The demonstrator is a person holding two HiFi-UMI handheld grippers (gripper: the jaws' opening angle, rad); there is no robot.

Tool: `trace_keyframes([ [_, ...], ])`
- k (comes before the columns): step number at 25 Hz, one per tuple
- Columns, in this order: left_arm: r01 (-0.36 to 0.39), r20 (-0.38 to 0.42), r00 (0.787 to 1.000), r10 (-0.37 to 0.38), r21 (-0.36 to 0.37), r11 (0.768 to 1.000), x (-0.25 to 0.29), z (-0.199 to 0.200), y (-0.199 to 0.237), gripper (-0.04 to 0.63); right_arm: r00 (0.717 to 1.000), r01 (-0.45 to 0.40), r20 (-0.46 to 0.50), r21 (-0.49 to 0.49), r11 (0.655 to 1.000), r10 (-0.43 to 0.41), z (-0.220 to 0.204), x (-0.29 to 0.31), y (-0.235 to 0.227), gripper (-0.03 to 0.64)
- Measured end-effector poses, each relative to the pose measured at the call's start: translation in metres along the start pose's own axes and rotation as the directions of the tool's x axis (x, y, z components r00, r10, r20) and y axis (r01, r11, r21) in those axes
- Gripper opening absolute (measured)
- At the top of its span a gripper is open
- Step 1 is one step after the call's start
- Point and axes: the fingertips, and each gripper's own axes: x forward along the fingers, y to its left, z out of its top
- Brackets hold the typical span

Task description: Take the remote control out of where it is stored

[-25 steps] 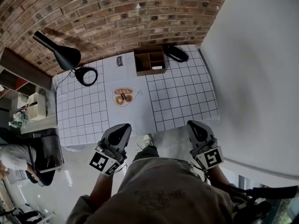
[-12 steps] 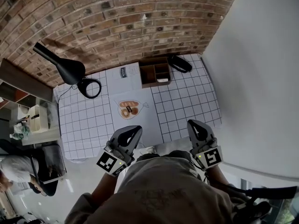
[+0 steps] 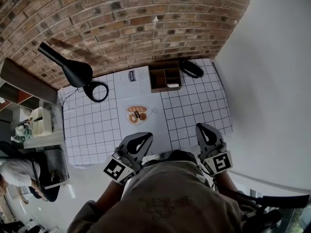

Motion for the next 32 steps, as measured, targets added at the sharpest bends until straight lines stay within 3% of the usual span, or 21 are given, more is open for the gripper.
trace_keyframes([
  [15,-0.113,0.02,0.993,0.113,0.015,0.993,0.001,0.01,-0.002,0.005,0.995,-0.09,0.038,-0.048,0.995,0.092,0.006,0.01,-0.014,0.012],
  [23,-0.187,0.019,0.982,0.187,-0.001,0.982,0.01,0.008,0.001,0.005,0.993,-0.117,0.03,-0.002,0.993,0.117,0.011,0.001,-0.03,0.012],
  [32,-0.213,-0.001,0.977,0.213,0.074,0.974,0.017,0.011,-0.003,0.005,0.993,-0.109,0.055,0.003,0.994,0.108,0.011,-0.013,-0.048,0.014],
])
